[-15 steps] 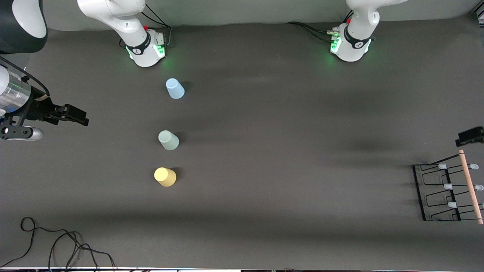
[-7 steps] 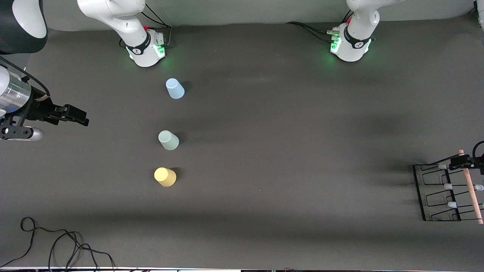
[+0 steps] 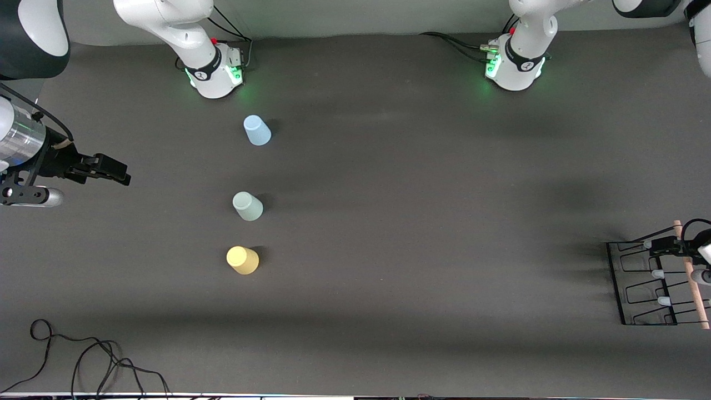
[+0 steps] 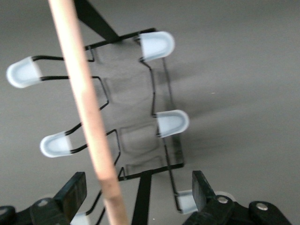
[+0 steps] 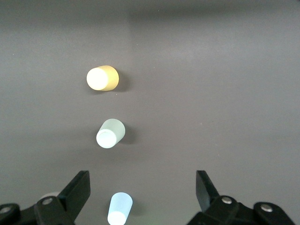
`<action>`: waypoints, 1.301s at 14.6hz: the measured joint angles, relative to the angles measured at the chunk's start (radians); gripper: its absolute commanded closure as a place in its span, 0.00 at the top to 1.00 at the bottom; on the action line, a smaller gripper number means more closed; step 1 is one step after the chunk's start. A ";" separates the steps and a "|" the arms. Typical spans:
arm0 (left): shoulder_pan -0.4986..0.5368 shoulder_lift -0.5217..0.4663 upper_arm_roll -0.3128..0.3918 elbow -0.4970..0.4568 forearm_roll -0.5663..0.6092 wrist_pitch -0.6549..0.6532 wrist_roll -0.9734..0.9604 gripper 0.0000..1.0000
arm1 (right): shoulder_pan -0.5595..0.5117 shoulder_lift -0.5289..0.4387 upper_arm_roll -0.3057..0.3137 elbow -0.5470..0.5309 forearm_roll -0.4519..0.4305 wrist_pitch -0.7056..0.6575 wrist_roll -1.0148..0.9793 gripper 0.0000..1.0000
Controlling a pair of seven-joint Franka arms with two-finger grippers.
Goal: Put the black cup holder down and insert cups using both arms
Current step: 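Reach the left gripper down and grasp the wooden rod of the holder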
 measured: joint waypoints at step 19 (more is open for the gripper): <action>0.033 0.057 -0.009 0.103 -0.046 -0.007 0.024 0.40 | 0.000 0.000 0.000 0.000 0.000 0.000 0.000 1.00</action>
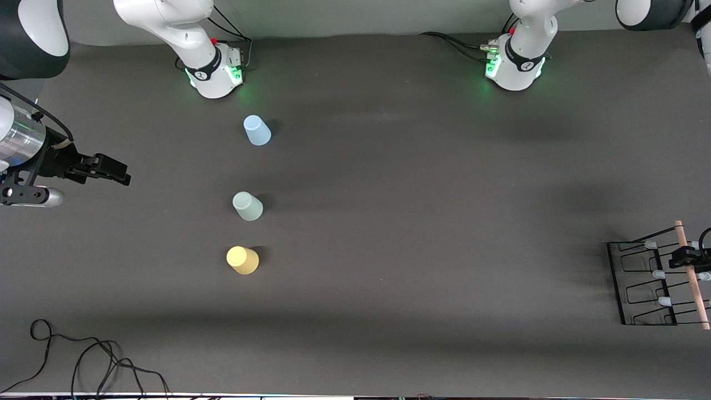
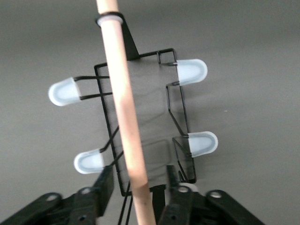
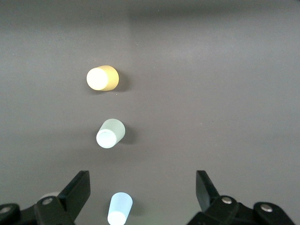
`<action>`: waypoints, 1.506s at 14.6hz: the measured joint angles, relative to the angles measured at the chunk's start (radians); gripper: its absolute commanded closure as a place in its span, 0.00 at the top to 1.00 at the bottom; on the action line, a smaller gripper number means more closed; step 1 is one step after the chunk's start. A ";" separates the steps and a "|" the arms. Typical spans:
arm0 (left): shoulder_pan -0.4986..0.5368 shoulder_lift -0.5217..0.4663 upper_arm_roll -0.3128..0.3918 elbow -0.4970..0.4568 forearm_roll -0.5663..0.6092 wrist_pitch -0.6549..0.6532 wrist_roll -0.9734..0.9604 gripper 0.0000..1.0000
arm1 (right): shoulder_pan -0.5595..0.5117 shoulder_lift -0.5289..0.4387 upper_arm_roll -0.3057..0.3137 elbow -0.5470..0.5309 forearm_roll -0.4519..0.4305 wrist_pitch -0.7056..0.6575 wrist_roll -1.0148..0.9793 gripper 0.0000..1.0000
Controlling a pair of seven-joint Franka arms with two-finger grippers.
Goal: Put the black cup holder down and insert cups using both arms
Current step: 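Reach the left gripper down and grasp the wooden rod of the holder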
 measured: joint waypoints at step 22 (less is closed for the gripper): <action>-0.255 -0.120 -0.016 0.001 0.041 -0.213 -0.292 0.00 | 0.000 0.000 0.000 0.000 0.000 0.000 0.000 1.00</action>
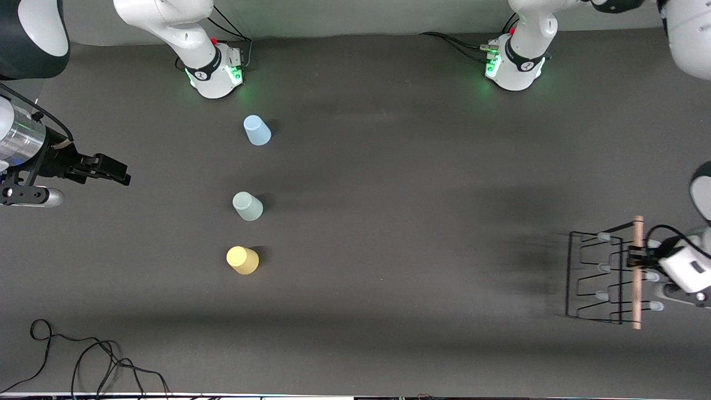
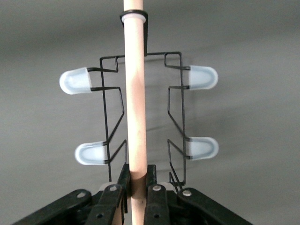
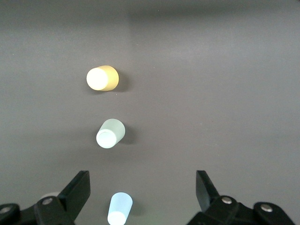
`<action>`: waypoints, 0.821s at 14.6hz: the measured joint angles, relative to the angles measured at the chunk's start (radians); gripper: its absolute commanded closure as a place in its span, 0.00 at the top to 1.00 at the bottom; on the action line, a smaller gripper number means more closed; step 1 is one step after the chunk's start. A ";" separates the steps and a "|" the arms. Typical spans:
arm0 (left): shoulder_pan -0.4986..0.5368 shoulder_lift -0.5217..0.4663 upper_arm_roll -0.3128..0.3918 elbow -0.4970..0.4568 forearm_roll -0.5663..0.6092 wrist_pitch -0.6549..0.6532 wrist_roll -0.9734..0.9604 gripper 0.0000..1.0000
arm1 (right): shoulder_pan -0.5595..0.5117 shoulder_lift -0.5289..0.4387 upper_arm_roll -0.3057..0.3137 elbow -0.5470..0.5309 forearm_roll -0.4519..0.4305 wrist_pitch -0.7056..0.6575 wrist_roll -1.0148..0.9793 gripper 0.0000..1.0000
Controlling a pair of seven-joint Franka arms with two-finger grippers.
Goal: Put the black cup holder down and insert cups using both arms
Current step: 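Reach the left gripper down and grasp the wooden rod of the holder, then carry the holder to mid-table with the left gripper while the right gripper reaches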
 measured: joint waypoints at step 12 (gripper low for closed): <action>-0.465 -0.118 -0.006 -0.255 0.023 0.062 -0.674 0.00 | 0.000 0.000 -0.001 0.000 0.000 0.000 0.000 1.00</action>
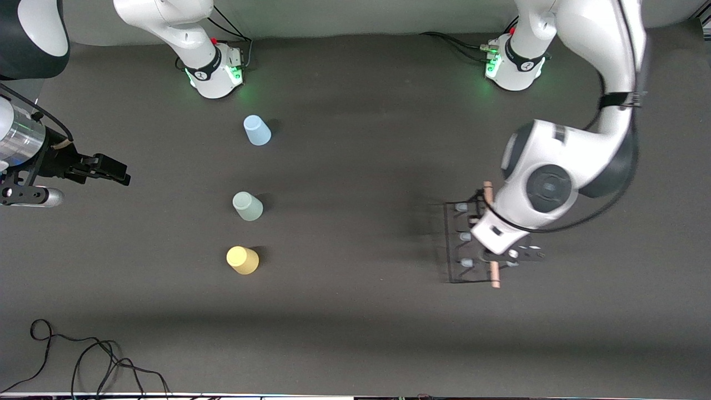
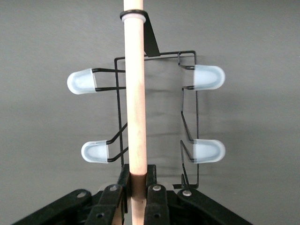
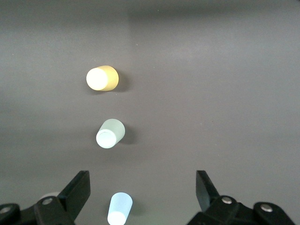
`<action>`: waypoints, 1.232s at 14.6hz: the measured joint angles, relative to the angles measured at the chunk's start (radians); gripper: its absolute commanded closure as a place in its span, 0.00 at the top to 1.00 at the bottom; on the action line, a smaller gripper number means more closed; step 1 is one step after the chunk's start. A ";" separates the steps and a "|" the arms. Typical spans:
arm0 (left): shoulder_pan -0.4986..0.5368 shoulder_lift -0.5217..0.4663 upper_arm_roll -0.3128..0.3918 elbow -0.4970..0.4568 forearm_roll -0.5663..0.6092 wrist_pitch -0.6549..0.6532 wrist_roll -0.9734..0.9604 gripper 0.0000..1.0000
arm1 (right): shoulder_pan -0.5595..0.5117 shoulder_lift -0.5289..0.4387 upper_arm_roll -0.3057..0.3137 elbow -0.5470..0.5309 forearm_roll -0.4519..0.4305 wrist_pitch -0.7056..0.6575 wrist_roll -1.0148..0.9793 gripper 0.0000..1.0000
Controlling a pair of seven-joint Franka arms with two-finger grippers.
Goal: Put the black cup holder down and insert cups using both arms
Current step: 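Carry the holder to mid-table with the left gripper while the right gripper reaches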
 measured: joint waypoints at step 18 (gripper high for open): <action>-0.338 0.040 0.000 -0.051 0.000 0.226 -0.357 0.00 | 0.000 0.000 -0.001 0.000 0.000 -0.028 0.000 1.00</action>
